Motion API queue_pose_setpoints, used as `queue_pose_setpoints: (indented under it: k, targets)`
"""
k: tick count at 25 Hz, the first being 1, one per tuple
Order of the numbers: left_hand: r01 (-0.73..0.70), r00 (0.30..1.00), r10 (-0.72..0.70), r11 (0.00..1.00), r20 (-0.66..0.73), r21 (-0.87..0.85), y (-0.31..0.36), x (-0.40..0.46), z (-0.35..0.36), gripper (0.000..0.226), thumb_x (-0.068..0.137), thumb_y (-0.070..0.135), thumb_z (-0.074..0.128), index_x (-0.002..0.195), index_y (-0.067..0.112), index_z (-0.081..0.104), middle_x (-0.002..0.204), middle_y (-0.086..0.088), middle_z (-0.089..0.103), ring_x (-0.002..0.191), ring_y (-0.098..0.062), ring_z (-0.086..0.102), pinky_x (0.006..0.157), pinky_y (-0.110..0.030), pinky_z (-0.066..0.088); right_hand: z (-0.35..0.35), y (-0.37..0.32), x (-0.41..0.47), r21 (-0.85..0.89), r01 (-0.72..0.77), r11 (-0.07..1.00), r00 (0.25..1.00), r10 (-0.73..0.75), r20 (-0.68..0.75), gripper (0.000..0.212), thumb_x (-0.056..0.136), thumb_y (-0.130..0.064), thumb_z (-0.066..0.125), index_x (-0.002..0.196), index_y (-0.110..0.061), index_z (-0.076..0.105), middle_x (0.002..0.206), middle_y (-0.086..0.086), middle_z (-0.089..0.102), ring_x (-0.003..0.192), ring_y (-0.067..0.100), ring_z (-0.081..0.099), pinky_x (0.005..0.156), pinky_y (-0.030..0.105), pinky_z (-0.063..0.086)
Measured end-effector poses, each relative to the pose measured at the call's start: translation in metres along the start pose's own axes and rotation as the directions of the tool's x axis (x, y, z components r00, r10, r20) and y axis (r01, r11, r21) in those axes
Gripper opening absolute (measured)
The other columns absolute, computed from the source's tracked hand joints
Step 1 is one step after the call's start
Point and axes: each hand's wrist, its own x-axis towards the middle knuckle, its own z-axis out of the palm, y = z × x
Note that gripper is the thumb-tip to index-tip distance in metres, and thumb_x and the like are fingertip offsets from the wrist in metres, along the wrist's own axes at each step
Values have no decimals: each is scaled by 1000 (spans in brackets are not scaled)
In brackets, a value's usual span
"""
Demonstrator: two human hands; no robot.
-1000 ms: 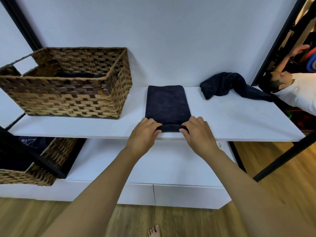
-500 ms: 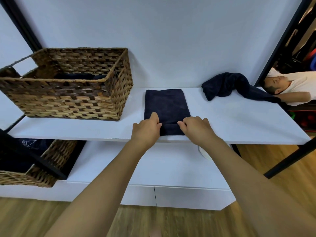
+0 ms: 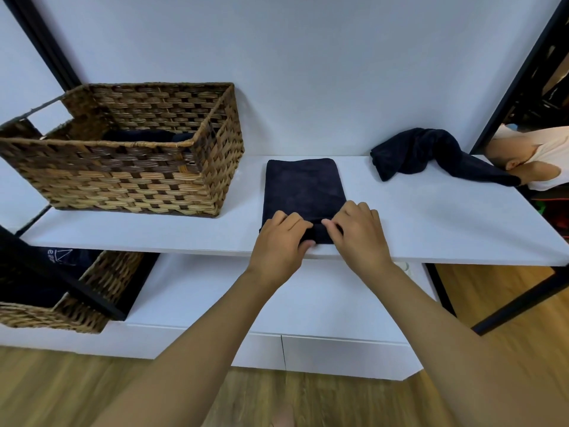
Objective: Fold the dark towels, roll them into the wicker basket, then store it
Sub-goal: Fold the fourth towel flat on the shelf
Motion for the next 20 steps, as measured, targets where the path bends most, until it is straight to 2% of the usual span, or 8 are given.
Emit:
queue_pose_setpoints:
  k: [2,5,8,10,12,15,17,20]
  targets:
    - [-17,1000,17,999,-2,49,-3,8,0,21,88,25,77,102,11,71,92,-1,66,82,-25,55,67,-39,49,5,2,-11,-21,68,997,997,-69,-46,34,98,-38,52,91,-10,70,91,4,58,80,27,49,69,42,44]
    - [-7,1000,9,989,-9,151,-4,15,-2,17,93,29,71,97,12,70,87,-2,65,81,-25,56,68,-37,44,6,7,-12,-35,125,992,992,-124,20,39,89,-37,70,118,-11,67,115,8,58,101,28,50,84,41,43]
    - [4,1000,-3,968,-2,251,-6,13,-1,22,98,33,61,88,14,68,79,0,63,72,-22,54,65,-36,40,6,7,-4,4,196,981,978,-196,76,45,87,-29,74,127,-13,64,117,5,58,107,28,53,90,42,44]
    - [26,999,-31,951,12,308,-10,14,-3,36,104,35,43,81,16,64,73,2,61,66,-21,48,64,-35,34,5,3,5,59,246,967,958,-252,134,37,92,-31,66,126,-15,64,110,0,59,101,25,53,90,39,42]
    - [63,992,-97,941,85,332,-14,26,-9,38,108,35,34,80,19,54,73,4,56,65,-21,41,67,-33,26,7,2,15,107,235,966,943,-253,214,33,99,-39,47,121,-20,63,106,-4,56,96,20,46,90,37,39]
    - [144,964,-201,944,172,296,-13,37,-7,34,110,36,28,84,20,43,78,5,47,69,-21,43,68,-33,27,10,3,28,128,163,978,938,-194,289,50,100,-46,20,111,-23,63,101,-7,53,90,16,36,89,38,37]
    - [206,966,-231,958,112,200,-12,39,-5,30,109,35,35,85,19,43,77,5,48,66,-22,46,64,-34,30,8,1,39,131,143,981,924,-180,339,49,102,-45,17,105,-24,61,95,-9,49,89,15,34,88,38,34]
    - [272,960,-278,954,35,121,-10,36,-3,24,105,32,47,88,16,52,83,2,51,67,-22,49,60,-36,37,4,0,50,126,166,978,890,-203,407,33,107,-37,24,94,-25,51,89,-10,46,89,18,39,88,38,32]
